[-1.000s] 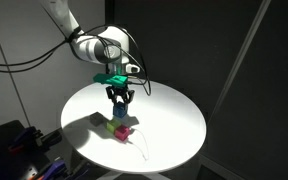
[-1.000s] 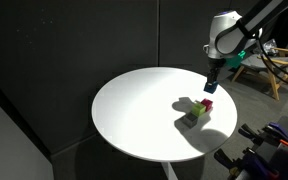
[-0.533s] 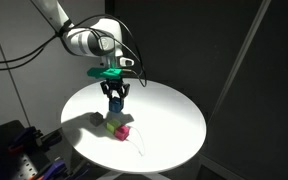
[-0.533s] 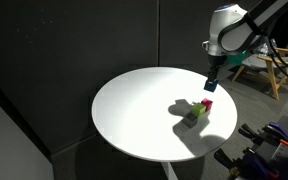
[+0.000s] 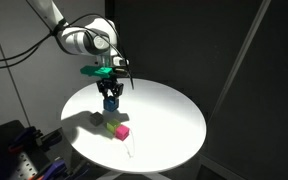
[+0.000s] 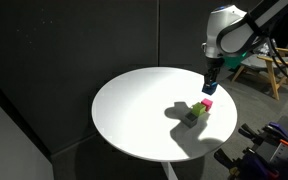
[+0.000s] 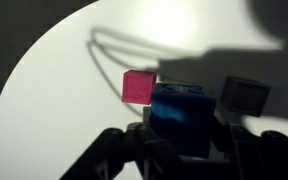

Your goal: Put the blue block on top of the grey block

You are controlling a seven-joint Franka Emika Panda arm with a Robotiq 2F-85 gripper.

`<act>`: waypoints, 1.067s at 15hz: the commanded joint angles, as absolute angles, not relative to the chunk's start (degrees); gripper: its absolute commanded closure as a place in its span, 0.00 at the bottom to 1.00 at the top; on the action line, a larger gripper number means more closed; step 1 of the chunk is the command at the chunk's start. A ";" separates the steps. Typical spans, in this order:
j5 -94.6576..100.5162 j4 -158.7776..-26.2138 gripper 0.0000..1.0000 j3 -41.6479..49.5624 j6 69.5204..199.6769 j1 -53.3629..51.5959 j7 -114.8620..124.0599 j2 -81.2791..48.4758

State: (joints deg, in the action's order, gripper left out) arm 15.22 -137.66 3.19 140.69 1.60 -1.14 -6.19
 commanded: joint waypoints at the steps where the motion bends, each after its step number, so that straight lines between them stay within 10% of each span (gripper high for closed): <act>1: 14.59 -138.64 0.69 2.19 139.90 0.31 3.52 -4.83; 16: 12.65 -138.26 0.69 -1.13 143.30 -3.29 8.50 -9.32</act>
